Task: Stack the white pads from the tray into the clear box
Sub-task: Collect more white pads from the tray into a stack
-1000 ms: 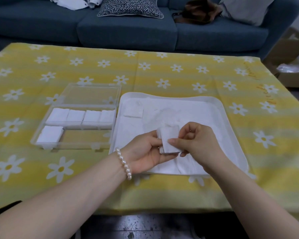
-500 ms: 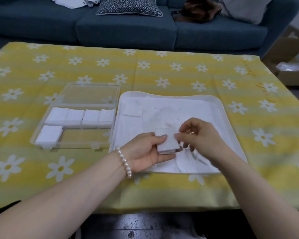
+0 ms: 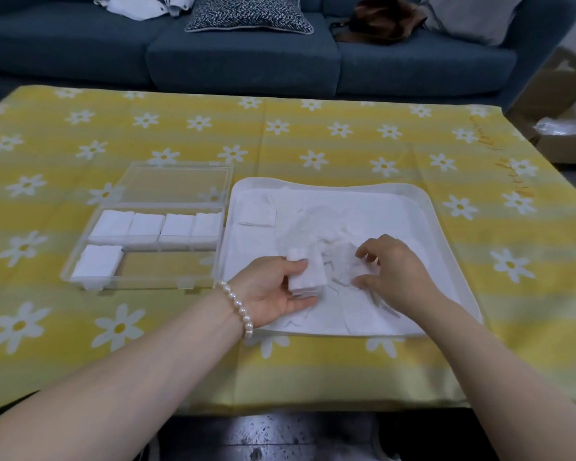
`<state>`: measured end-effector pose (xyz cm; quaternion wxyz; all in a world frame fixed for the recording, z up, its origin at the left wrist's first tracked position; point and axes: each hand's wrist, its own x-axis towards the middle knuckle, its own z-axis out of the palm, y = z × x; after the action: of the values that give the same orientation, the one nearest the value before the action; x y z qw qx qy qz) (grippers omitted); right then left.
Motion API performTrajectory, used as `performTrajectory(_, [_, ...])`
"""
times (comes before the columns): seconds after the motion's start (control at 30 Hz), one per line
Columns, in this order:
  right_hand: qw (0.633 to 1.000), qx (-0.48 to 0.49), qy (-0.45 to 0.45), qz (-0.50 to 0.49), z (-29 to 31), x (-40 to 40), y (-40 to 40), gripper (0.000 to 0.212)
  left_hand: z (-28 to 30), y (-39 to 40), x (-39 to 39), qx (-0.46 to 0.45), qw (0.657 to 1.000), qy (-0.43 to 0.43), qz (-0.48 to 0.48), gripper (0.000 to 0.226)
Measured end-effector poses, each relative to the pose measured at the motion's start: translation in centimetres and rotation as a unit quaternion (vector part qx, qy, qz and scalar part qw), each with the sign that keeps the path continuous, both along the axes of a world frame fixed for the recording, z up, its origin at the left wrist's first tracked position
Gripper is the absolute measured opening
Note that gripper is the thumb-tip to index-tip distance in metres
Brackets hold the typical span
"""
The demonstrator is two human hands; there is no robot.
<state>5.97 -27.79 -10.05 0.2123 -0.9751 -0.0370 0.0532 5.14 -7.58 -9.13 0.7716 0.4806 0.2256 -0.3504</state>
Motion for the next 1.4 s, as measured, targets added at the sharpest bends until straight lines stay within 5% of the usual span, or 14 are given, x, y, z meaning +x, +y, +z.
performTrajectory(0.3, [0.998, -0.014, -0.047, 0.029, 1.7, 0.1, -0.4, 0.016, 0.3, -0.1, -0.1, -0.016, 1.000, -0.008, 0.014, 0.011])
performTrajectory(0.43, [0.986, 0.144, -0.075, -0.027, 4.1, 0.0, -1.0, 0.020, 0.4, -0.3, -0.3, -0.022, 1.000, -0.018, 0.011, 0.013])
performTrajectory(0.6, [0.878, 0.459, -0.035, -0.133, 6.0, -0.7, 0.4, 0.030, 0.5, -0.9, -1.0, -0.029, 0.999, -0.034, 0.007, 0.017])
performTrajectory(0.73, [0.813, 0.556, 0.078, -0.151, 5.5, -1.3, 2.5, 0.029, 0.7, -1.2, -1.1, -0.040, 0.998, -0.046, 0.009, 0.024])
performTrajectory(1.07, [0.894, 0.434, 0.029, -0.112, 4.8, -1.8, 4.5, 0.024, 1.5, -0.7, -0.8, -0.072, 0.992, -0.101, -0.021, 0.028])
performTrajectory(1.4, [0.933, 0.333, -0.041, -0.130, 4.2, -2.2, 5.3, 0.024, 1.4, -0.6, -0.8, -0.101, 0.991, -0.084, -0.022, 0.042])
